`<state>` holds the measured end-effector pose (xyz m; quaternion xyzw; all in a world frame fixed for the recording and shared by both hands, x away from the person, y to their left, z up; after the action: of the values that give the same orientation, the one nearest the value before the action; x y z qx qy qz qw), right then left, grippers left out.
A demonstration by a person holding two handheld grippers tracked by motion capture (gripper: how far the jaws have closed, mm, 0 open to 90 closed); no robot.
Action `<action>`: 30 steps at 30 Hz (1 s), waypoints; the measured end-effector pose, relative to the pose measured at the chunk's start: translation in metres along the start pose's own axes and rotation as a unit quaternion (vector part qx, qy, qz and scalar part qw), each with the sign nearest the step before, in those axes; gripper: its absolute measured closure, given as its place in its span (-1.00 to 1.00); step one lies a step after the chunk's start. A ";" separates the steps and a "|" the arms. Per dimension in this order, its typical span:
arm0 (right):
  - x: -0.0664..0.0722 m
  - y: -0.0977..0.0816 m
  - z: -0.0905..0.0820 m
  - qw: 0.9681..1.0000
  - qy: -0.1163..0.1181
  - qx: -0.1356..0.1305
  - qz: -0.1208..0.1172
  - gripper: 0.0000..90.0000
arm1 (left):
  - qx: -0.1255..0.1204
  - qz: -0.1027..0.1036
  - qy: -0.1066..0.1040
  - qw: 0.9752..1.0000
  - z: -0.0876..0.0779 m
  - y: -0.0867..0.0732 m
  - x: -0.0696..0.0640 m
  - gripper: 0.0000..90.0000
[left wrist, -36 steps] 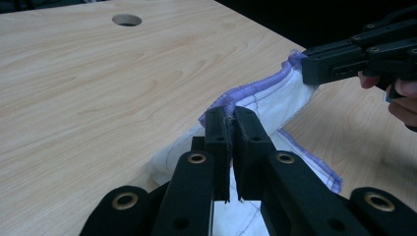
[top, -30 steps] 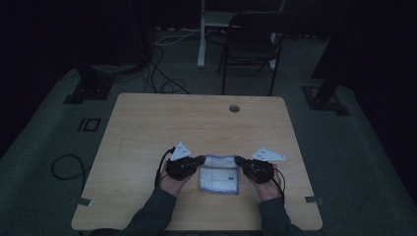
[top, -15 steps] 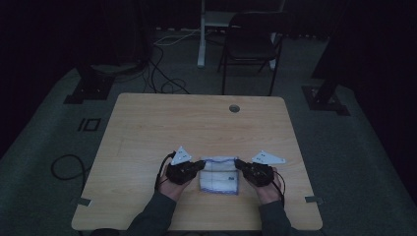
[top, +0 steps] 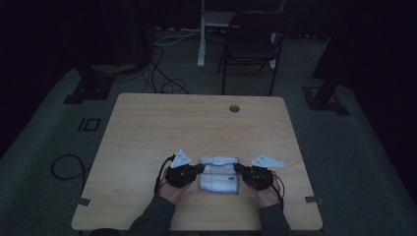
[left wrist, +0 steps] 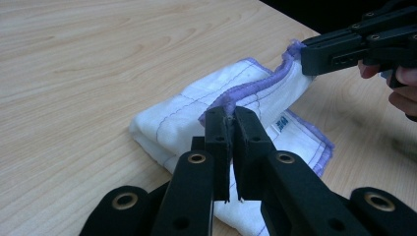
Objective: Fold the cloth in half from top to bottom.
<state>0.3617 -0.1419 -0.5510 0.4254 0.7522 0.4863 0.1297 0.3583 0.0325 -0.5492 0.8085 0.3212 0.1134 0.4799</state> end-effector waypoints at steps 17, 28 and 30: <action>0.003 -0.012 0.001 1.000 0.000 0.006 0.008 0.92 | 0.010 -0.005 -0.001 1.000 0.002 -0.013 -0.004 0.92; 0.003 -0.020 0.001 1.000 -0.001 0.012 0.012 0.90 | 0.021 -0.005 -0.006 1.000 0.002 -0.023 -0.008 0.88; 0.003 -0.021 0.000 1.000 0.001 0.014 0.013 0.90 | 0.023 -0.007 -0.006 1.000 0.002 -0.027 -0.010 0.87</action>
<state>0.3491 -0.1425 -0.5681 0.4364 0.7535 0.4777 0.1168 0.3405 0.0340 -0.5720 0.8177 0.3265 0.0977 0.4639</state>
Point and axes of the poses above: each handheld gripper's, and its own axes: z roughly forward along the jaws, y roughly out of its top, x roughly to its left, the point moved 9 cm from there along z, roughly forward along the jaws, and after that the axes turned 4 degrees about z, right-handed, at the moved point
